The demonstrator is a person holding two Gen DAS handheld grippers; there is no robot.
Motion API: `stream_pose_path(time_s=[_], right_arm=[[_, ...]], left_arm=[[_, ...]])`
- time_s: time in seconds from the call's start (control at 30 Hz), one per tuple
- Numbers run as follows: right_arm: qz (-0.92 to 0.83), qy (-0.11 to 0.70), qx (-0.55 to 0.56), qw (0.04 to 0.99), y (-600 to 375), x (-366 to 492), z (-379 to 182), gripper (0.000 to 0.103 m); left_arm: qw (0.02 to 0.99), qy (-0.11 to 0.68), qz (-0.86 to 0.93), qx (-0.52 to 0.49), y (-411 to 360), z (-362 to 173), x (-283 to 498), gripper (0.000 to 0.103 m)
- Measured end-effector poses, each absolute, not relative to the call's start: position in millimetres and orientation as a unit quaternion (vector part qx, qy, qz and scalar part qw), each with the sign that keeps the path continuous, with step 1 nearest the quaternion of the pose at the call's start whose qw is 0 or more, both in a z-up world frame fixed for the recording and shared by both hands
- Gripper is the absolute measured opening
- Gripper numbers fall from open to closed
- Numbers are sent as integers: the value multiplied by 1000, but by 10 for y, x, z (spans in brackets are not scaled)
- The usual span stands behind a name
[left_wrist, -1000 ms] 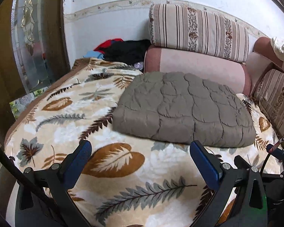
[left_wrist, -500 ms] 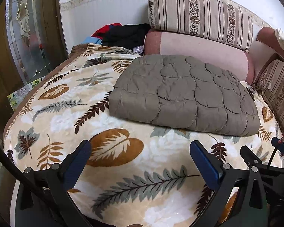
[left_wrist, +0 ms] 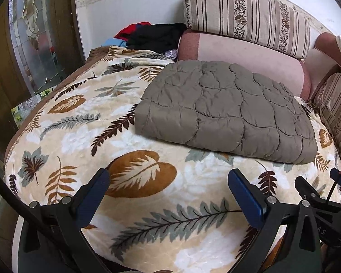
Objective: Fold large clothes
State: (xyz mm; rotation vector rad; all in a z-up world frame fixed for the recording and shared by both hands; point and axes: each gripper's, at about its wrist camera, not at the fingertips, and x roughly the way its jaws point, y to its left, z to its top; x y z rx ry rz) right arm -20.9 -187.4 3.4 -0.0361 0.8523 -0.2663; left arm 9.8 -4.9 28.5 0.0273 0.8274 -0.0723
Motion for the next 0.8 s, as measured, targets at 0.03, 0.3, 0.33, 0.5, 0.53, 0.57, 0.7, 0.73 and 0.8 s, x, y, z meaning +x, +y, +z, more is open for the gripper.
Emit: stream_pose_path(time_s=[0.03, 0.3, 0.33, 0.5, 0.53, 0.57, 0.7, 0.73, 0.8], right_arm=[[-129, 413, -17, 902, -1884, -205, 28, 101], [-135, 416, -13, 899, -2051, -178, -59, 100], [-139, 418, -9, 898, -2156, -158, -98, 100], [-193, 446, 5, 874, -2766, -2, -374, 95], [-202, 457, 10, 866, -2887, 45, -443, 86], [-209, 474, 17, 855, -3025, 117, -540, 82], [-217, 520, 45, 825, -3358, 383, -817, 72], [-223, 521, 45, 822, -3423, 464, -848, 72], [-240, 521, 51, 818, -3590, 651, -861, 72]], left_arm=[[914, 403, -36, 13, -51, 278, 101, 103], [907, 420, -35, 11, -28, 162, 170, 103], [906, 423, -33, 10, -22, 147, 180, 103], [898, 439, -22, -2, 49, 31, 249, 103], [897, 442, -20, -3, 48, 13, 263, 103], [895, 445, -21, -3, 42, -3, 274, 103], [894, 447, -24, 9, -28, -35, 293, 103], [894, 447, -25, 12, -39, -40, 306, 103], [893, 449, -25, 14, -55, -51, 333, 103]])
